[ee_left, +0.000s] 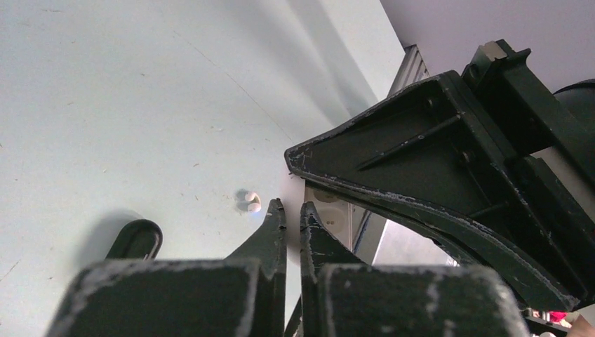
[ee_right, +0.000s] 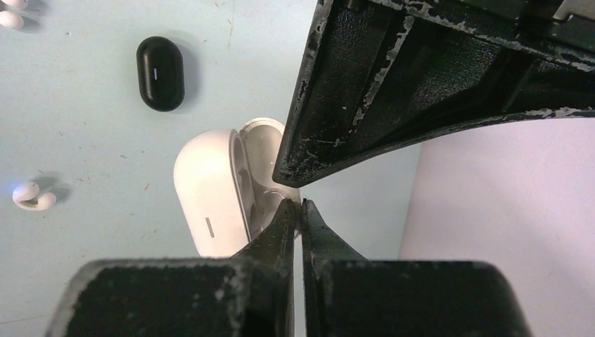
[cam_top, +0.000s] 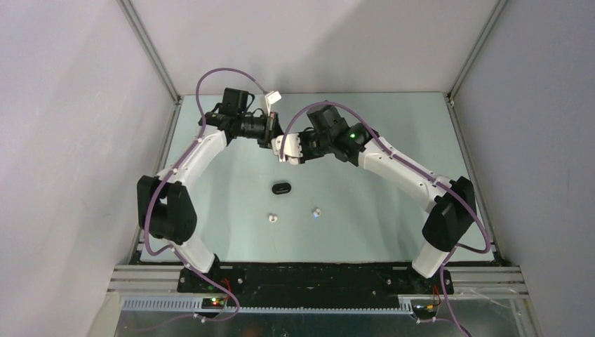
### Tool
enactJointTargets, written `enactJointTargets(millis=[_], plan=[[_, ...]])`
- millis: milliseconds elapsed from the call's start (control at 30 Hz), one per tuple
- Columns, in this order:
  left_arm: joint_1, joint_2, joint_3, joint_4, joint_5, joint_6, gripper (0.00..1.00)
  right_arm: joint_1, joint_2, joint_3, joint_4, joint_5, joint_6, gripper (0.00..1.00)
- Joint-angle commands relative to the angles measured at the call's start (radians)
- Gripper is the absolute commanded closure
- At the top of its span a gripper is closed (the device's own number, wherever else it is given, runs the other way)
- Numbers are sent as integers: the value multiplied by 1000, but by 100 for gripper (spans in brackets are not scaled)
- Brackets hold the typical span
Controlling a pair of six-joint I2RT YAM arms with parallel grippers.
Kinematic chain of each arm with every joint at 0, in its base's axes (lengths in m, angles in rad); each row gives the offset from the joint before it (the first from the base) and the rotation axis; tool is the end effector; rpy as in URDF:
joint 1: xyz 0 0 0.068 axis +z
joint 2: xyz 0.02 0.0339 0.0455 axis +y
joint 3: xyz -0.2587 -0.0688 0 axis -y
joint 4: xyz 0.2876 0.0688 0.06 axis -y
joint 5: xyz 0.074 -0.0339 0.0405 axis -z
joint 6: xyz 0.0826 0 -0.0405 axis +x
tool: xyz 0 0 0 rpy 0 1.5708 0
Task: Insert the wireless bluetooth earbuds into the charging case
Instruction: Pass from the right arm to the left
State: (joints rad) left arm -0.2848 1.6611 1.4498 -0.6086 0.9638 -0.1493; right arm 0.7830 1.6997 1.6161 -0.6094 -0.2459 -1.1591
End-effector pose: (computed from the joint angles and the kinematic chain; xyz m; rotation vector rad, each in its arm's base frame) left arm 0.3838 -0.1830 0.2809 0.6218 2.2377 -1.3549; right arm 0.3143 0.3412 0.3074 -1.9193 1.1552 0.0752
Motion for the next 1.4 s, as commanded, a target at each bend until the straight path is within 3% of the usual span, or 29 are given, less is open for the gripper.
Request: enactJointTargets(millis=[0, 533, 900, 1133, 1367], plan=[[-4, 5, 41, -9, 39, 4, 100, 10, -7, 31, 75, -4, 1, 100], [2, 7, 52, -10, 89, 15, 100, 18, -2, 31, 85, 5, 5, 100], [8, -51, 50, -8, 48, 133, 100, 9, -3, 41, 133, 7, 108, 100], [8, -144, -9, -9, -30, 354, 100, -33, -34, 58, 169, -60, 289, 76], [7, -205, -59, -8, -42, 492, 100, -113, -37, 110, 191, -178, 520, 70]])
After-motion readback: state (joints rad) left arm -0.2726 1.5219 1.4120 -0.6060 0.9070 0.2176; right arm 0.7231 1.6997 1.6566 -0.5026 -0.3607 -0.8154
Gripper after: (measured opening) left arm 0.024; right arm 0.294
